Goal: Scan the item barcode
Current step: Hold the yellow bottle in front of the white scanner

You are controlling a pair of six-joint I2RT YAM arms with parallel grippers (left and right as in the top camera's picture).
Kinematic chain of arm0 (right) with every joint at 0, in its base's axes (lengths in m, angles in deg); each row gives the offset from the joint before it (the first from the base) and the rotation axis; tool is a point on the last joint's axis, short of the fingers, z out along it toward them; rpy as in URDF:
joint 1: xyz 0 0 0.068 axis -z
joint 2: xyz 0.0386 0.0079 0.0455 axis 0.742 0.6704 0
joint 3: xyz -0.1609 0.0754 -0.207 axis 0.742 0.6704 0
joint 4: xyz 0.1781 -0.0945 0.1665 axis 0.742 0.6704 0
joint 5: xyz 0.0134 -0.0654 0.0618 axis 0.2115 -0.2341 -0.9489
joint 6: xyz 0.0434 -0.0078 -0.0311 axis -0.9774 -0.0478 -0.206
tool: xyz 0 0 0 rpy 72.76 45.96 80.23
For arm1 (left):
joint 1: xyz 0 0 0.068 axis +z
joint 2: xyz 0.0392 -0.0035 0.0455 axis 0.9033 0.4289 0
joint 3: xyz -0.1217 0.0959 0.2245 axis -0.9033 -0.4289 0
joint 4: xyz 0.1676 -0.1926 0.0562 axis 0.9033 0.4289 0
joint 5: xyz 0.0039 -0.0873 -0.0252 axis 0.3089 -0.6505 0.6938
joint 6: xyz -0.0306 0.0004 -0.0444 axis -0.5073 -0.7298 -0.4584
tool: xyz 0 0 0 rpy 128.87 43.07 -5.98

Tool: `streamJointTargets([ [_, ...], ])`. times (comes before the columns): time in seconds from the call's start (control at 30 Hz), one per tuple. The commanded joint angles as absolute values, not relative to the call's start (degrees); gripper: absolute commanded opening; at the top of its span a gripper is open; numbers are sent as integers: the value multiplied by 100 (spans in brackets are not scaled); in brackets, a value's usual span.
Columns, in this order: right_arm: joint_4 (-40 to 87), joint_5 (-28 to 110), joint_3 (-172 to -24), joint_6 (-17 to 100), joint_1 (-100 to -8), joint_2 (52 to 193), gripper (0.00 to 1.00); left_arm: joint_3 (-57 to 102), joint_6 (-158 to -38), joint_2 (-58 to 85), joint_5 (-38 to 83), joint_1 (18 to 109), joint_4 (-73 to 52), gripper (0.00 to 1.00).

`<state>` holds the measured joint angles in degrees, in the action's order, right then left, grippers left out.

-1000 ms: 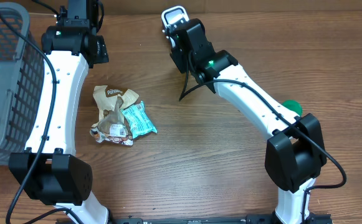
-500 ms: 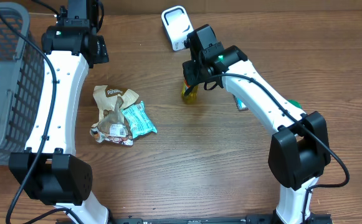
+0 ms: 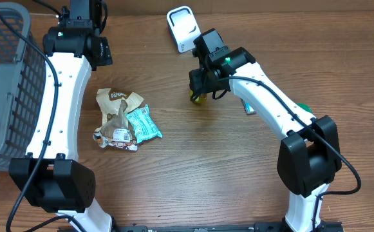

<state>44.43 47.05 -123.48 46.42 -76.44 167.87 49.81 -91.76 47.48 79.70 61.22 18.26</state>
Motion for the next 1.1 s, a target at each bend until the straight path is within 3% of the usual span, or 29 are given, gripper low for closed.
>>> streamJointTargets([
  [0.0, 4412, 4697, -12455, 4635, -7644, 16654, 84, 5073, -9128, 4641, 8044, 6083, 1821, 100],
  [0.33, 3966, 5604, -12455, 5837, -8035, 16654, 87, 5073, -9128, 4641, 8044, 6083, 1819, 100],
  [0.6, 4168, 5608, -12245, 5848, -8051, 16656, 85, 5073, -9128, 4641, 8044, 6083, 1821, 99],
  [1.07, 3958, 5628, -12197, 5846, -7793, 16660, 72, 5073, -9128, 4641, 8044, 6083, 1821, 100],
])
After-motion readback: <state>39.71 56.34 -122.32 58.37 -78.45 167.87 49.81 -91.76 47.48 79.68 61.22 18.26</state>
